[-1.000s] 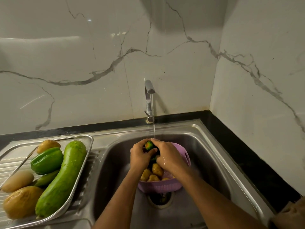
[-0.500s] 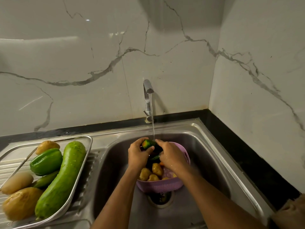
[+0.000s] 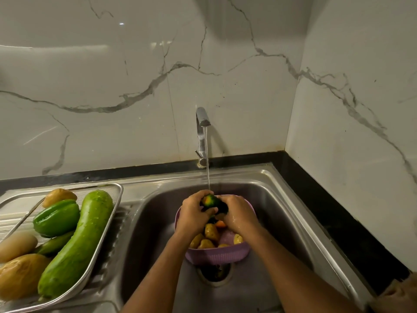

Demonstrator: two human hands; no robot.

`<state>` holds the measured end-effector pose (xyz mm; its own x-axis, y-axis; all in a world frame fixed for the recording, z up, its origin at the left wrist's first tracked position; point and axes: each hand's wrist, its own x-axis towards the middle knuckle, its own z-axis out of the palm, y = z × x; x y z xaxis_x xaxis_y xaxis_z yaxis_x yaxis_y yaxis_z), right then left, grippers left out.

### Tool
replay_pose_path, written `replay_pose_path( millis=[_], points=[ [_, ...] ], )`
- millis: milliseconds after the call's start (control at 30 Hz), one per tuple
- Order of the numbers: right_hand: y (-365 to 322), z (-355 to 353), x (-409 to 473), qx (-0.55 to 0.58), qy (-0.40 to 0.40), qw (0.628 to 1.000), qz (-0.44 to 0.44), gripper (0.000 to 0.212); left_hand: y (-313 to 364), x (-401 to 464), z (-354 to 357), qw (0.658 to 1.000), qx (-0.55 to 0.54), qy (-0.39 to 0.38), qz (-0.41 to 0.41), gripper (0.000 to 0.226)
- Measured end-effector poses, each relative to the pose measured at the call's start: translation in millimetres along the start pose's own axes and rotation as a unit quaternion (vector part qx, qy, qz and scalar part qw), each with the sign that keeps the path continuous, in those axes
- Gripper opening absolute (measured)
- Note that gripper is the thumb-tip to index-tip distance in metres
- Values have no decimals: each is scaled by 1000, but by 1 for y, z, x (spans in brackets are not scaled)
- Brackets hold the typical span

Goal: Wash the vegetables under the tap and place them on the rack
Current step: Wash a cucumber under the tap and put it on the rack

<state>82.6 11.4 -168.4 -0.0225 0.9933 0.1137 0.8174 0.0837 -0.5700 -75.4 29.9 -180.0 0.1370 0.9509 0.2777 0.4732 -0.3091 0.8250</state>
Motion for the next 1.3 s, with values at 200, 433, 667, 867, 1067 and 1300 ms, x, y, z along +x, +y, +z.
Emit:
replay_pose_path(
  millis=[200, 433, 667, 867, 1067, 1300],
  points=[
    [-5, 11, -2, 16, 19, 999, 20, 38, -1, -2, 2, 996, -25, 50, -63, 60],
    [-19, 11, 0, 92, 23, 996, -7, 59, -1, -4, 3, 992, -1, 99, -71, 34],
    [-21, 16, 0, 101, -39, 993, 40, 67, -3, -1, 5, 990, 7, 135, -45, 35],
    [-26, 12, 1, 84, -12, 996, 37, 70, -6, 0, 7, 993, 23, 105, -40, 27],
    [-18, 14, -1, 81, -52, 993, 62, 53, 1, -3, 6, 990, 10, 135, -36, 30],
    [-25, 15, 2, 94, -47, 994, 40, 46, 0, -2, 3, 991, 22, 128, -32, 33]
  ],
)
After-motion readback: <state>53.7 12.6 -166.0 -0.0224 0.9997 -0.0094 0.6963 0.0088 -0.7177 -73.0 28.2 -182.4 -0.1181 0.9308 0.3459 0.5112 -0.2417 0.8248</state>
